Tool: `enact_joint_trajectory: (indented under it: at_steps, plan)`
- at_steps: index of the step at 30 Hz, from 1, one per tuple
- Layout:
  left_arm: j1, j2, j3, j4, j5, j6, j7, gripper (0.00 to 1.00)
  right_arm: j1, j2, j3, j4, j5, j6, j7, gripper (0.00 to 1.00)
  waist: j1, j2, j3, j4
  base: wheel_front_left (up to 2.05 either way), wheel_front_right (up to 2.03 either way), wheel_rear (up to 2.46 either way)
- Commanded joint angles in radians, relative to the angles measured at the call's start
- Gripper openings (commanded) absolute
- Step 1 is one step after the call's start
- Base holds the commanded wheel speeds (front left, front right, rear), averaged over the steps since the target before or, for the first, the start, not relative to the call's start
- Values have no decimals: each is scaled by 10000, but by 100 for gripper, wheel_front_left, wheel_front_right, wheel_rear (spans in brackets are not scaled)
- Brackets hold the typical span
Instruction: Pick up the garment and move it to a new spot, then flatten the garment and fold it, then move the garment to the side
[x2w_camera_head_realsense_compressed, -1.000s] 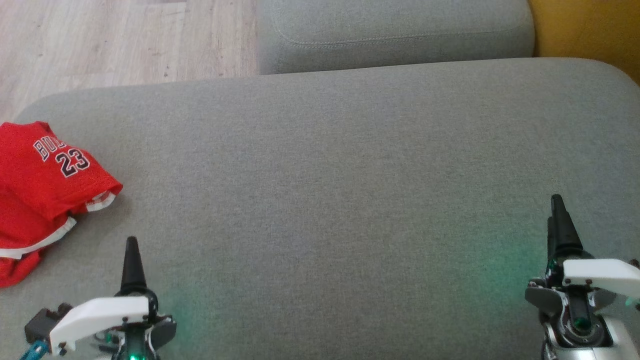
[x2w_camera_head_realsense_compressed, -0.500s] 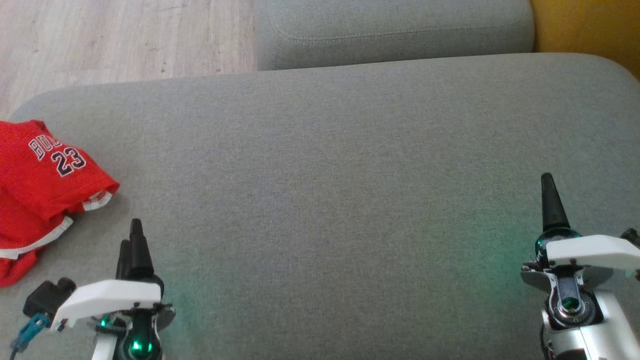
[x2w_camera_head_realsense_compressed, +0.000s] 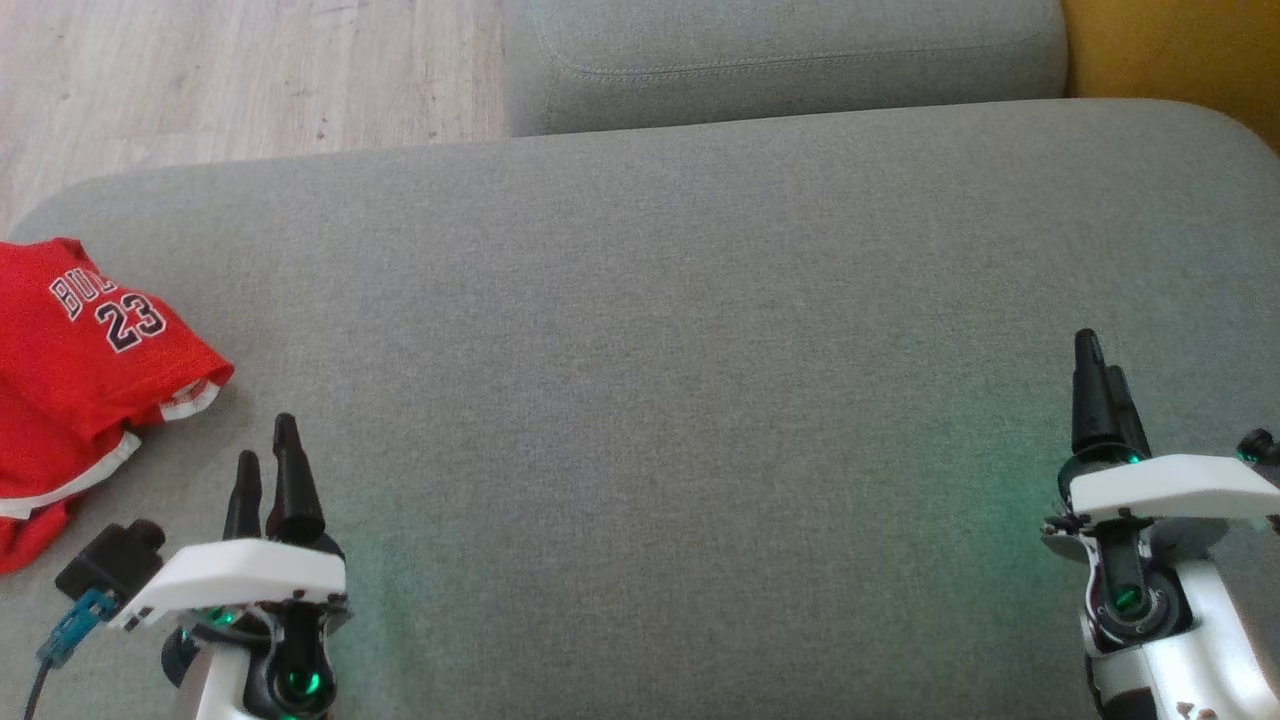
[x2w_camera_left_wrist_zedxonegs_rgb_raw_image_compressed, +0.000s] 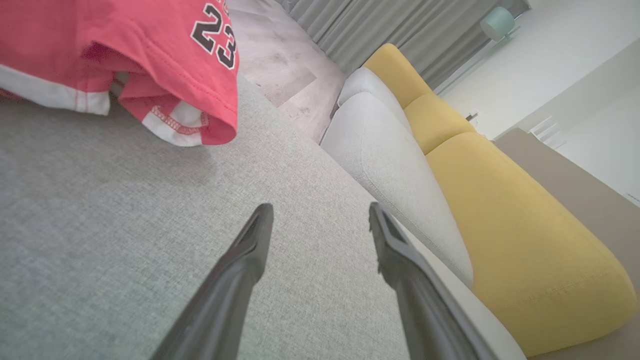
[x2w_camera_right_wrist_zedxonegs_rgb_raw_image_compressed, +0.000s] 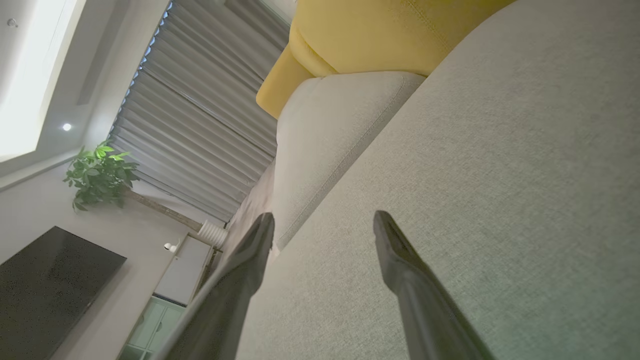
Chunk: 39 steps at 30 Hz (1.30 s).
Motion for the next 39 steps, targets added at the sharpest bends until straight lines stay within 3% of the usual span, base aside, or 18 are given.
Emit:
enact_joint_trajectory:
  at_steps: [1,39]
  plan:
    - [-700,279,134,-251,340,44,-161,100,-618,-208,78,-246,-319,22,-141,100,-1,0,4,-1,0,0,0]
    - [-1282,197,-412,681,5250,511,-1289,100,-1436,-138,678,911,-5455,34,-1258,100,-1,0,165,-53,0,0,0]
